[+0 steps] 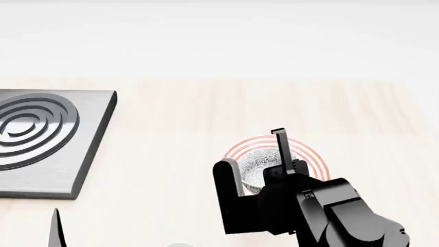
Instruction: Pick the akita bowl between the plate and the ramekin and place it on the plate.
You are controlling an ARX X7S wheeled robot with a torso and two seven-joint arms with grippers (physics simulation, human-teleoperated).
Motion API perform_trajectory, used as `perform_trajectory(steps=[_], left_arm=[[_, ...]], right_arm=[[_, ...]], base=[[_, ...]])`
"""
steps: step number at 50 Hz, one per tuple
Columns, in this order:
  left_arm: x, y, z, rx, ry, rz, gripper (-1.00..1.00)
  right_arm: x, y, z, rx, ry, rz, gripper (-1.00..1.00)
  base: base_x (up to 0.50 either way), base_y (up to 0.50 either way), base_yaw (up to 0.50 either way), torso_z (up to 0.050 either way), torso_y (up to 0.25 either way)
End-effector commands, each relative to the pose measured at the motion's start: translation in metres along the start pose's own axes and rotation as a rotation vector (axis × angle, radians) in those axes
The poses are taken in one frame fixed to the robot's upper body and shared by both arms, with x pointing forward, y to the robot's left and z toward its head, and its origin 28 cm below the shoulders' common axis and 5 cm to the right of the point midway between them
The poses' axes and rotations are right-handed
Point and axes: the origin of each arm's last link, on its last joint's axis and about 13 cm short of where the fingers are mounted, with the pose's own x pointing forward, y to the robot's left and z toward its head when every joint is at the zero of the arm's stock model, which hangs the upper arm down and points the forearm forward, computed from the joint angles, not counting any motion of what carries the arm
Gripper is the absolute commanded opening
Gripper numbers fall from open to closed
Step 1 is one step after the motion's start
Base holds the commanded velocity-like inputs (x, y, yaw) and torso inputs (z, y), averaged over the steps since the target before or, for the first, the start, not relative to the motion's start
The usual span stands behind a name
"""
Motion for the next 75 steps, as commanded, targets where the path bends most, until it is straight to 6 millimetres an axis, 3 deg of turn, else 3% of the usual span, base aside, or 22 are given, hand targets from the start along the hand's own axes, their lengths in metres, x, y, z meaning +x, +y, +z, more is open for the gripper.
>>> perform_trajectory(steps=[1, 24, 33, 75], left_arm=[[0.001, 0.001, 0.000, -0.015, 0.017, -0.004, 1.00], [0.002, 0.003, 0.003, -0.052, 0.015, -0.027, 1.00], [0.002, 0.004, 0.003, -0.066, 0.007, -0.035, 1.00], [0.002, 0.003, 0.005, -0.074, -0.006, -0.057, 1.00]], right_arm=[[0.011, -0.015, 0.002, -0.003, 0.016, -0.111, -1.00], [0.028, -0.008, 0.007, 0.001, -0.006, -0.136, -1.00], [0.036, 0.004, 0.006, 0.008, -0.003, -0.096, -1.00], [0.046, 0.008, -0.008, 0.035, 0.063, -0.093, -1.00]], base=[[0.00, 0.00, 0.00, 0.000, 0.000], [0.00, 0.00, 0.00, 0.000, 0.000], [0.00, 0.00, 0.00, 0.000, 0.001], [0.00, 0.00, 0.00, 0.000, 0.000]])
